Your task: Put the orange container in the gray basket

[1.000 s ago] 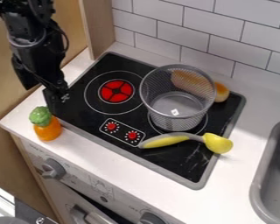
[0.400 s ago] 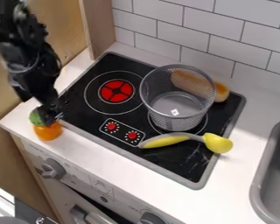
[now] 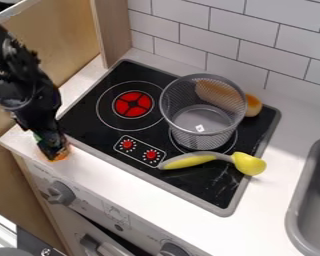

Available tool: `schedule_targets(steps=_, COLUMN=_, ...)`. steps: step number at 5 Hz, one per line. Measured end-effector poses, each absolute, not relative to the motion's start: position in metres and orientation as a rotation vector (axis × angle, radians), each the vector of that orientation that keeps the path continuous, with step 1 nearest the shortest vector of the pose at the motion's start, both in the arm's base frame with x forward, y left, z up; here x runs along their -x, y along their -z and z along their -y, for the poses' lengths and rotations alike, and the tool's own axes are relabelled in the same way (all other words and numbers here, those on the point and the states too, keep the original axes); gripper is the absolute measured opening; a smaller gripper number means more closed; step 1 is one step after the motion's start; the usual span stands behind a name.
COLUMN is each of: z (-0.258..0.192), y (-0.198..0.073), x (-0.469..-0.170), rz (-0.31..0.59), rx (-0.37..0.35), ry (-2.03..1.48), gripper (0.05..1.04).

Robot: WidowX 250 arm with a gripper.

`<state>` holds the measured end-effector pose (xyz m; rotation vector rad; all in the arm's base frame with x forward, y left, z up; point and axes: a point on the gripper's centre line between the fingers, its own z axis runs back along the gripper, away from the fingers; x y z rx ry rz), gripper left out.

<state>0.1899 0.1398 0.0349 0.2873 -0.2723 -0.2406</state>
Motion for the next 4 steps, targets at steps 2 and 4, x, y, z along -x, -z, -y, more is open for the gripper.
schedule_targets(steps=2, z=-0.145, y=-0.0197, x=-0.1973, rz=0.331, rx=-0.278, ry=0.254, gripper=0.95)
schedule_targets(steps=4, z=-0.1457, y=-0.0204, x=-0.1979, rz=0.3, rx=-0.257, ry=0.228, gripper=0.7)
